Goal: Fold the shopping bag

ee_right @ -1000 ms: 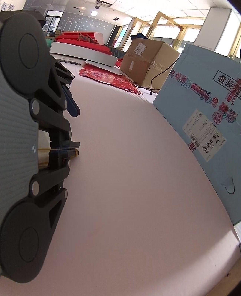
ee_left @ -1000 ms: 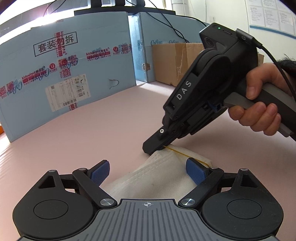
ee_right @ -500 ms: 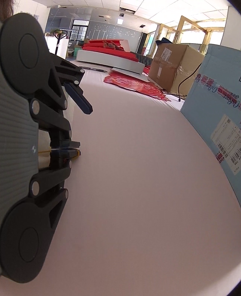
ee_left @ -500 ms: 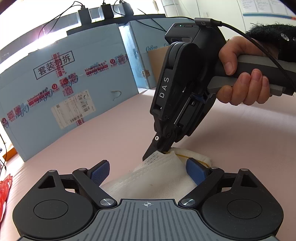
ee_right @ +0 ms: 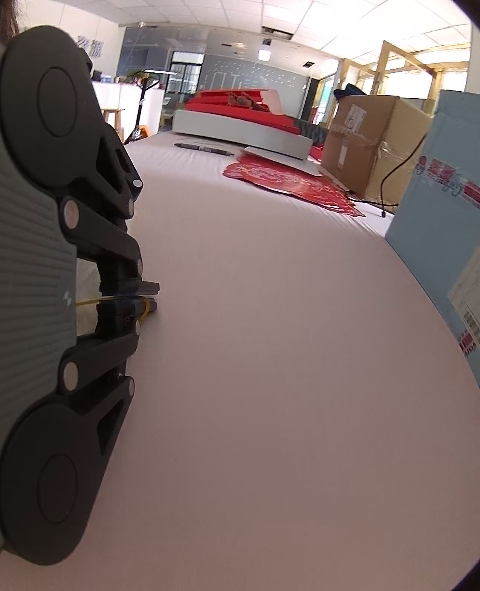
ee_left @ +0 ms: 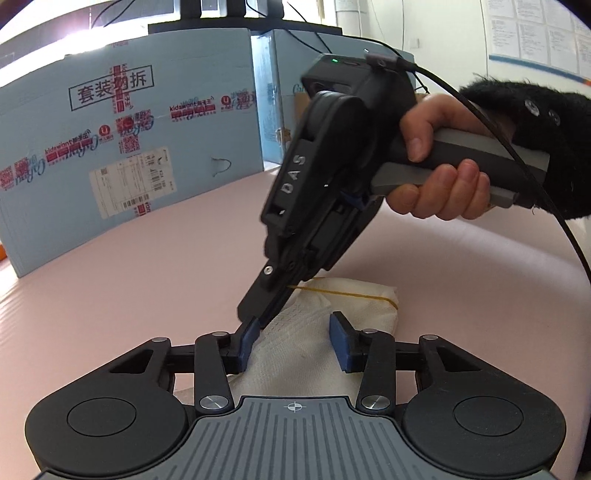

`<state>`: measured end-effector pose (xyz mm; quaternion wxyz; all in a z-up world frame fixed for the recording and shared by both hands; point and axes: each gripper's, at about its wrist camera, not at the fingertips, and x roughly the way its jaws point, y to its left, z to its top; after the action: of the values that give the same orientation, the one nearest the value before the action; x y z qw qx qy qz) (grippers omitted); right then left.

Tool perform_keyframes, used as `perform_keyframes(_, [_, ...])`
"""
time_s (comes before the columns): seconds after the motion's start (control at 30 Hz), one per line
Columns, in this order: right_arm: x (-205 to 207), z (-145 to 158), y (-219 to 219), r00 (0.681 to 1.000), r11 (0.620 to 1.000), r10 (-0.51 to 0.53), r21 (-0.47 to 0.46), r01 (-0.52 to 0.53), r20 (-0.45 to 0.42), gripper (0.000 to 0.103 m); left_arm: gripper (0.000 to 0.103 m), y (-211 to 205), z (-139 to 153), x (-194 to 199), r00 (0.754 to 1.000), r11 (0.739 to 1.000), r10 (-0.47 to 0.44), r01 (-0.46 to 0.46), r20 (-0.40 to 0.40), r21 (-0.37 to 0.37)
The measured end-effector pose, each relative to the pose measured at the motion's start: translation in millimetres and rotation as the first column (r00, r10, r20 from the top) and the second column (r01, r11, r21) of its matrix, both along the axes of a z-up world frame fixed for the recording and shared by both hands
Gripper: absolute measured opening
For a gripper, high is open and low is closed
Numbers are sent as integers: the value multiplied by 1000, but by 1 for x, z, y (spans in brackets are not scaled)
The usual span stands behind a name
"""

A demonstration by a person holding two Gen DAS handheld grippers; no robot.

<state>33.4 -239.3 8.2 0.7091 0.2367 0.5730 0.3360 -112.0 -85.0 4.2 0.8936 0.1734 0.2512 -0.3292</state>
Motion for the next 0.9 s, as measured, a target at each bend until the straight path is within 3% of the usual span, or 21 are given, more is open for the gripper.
perform_keyframes(0.03, [-2, 9, 11, 999, 998, 29, -63, -27, 38, 4, 43, -3, -1, -6, 999, 1000, 4, -5, 37, 30])
perform_keyframes(0.1, [-3, 11, 12, 997, 995, 66, -76, -63, 38, 2, 42, -8, -2, -14, 996, 997, 3, -10, 92, 76])
perform_keyframes(0.27, [1, -11, -36, 997, 997, -50, 61, 54, -54, 0, 43, -14, -2, -24, 982, 987, -21, -10, 189, 161])
perform_keyframes(0.37, [-4, -20, -45, 995, 989, -82, 117, 87, -53, 0, 45, -13, 5, -21, 978, 986, 19, -53, 210, 157])
perform_keyframes(0.5, [-10, -33, -55, 989, 971, -128, 194, 139, -67, 0, 45, -15, 23, -25, 962, 989, 104, -128, 251, 80])
perform_keyframes(0.7, [-21, -39, -62, 982, 950, -187, 249, 189, -31, 0, 45, -26, 19, -20, 991, 997, 66, -70, 113, 39])
perform_keyframes(0.77, [-27, -41, -63, 978, 940, -209, 271, 206, -18, 0, 45, -19, 17, -18, 995, 996, 90, -89, 44, -15])
perform_keyframes(0.83, [-30, -42, -62, 972, 933, -233, 281, 224, -1, 0, 44, -9, 22, -14, 990, 984, 140, -140, -11, -114])
perform_keyframes(0.9, [-32, -43, -63, 968, 925, -253, 293, 241, 2, 0, 46, -9, 24, -12, 991, 981, 133, -136, -29, -141])
